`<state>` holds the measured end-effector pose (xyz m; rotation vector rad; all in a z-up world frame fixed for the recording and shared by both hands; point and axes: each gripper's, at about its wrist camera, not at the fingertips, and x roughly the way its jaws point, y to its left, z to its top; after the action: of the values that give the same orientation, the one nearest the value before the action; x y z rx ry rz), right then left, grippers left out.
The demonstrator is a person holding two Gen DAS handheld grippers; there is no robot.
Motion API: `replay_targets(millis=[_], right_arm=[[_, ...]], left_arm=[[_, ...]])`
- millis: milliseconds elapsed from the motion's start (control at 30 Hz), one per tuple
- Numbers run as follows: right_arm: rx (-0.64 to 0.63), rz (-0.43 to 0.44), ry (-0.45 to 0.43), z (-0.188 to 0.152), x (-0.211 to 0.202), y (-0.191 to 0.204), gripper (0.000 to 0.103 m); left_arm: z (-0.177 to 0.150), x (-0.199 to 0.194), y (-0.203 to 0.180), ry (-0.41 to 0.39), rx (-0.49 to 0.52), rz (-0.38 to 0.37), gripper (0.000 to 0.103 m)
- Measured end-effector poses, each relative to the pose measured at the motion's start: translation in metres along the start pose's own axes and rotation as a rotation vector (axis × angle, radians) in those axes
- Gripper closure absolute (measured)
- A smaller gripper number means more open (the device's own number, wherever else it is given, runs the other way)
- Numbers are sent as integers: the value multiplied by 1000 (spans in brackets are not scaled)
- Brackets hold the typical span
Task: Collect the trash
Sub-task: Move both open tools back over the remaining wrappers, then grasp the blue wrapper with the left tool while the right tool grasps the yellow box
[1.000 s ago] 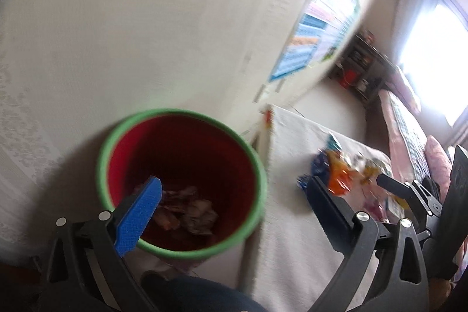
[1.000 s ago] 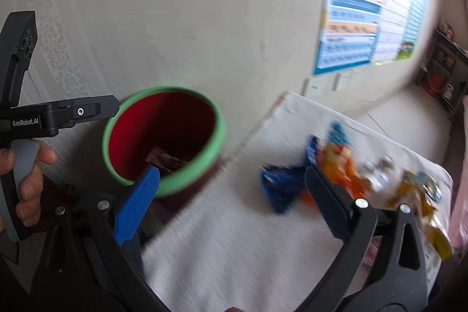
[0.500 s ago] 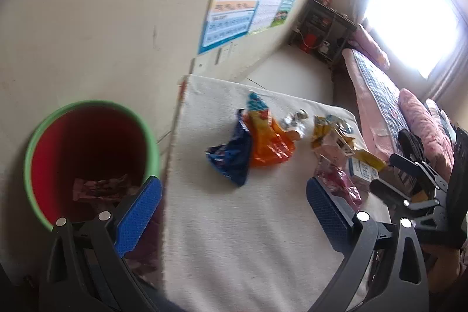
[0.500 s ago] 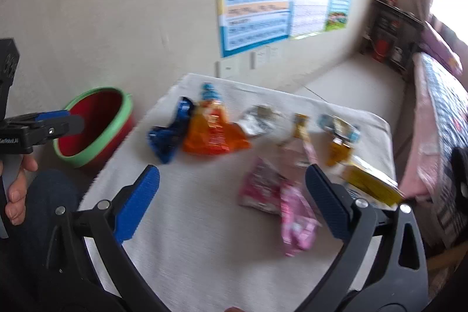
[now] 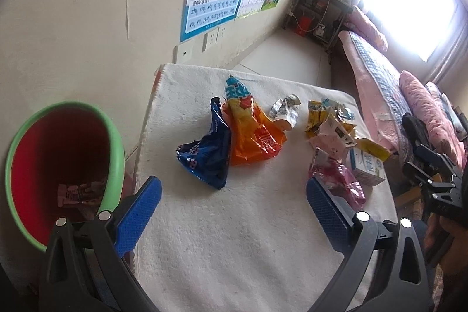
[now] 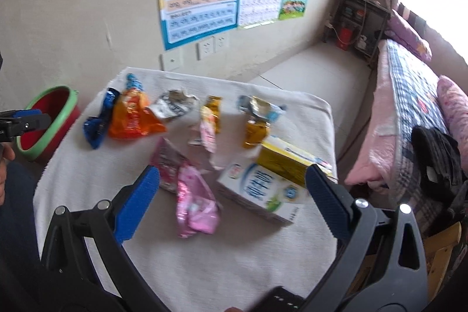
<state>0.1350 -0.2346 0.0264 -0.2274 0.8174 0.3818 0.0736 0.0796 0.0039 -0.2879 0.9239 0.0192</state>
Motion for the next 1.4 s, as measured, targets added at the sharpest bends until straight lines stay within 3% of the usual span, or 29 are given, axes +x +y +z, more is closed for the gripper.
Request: replay_targets(millis=[200,500,700,867,933,1000,1100,1133,1200,1300,1400], right_arm=[[19,-19,37,-8,16,-22,5],[-77,-92,80,-8,46,-58,5],[-165,-84,153,-3,84,-71,15],[-213,-73,196,3,108,-73,33],[-230,-59,225,3,118,-72,46],[-248,-34,250,3,126,-72,47],[-268,-6,255,4,130,-71,59],[-266,4,256,5,130,-71,69],[-264,21,258,8,130,-70,75],[-260,25,260,9,132,-67,80],[-224,31,255,12,130,-70,85]], left_arm=[[8,24,6,35,6,32,8],[17,57,8,90,39,59,8],[21,76,9,118,37,63,8],[26,94,10,145,49,76,8],[28,104,9,160,63,77,8],[31,115,8,184,79,72,8],[34,127,10,204,91,75,8],[35,131,11,207,88,83,9],[37,138,14,217,78,79,10],[38,147,18,241,62,65,20],[37,144,19,227,62,80,47]])
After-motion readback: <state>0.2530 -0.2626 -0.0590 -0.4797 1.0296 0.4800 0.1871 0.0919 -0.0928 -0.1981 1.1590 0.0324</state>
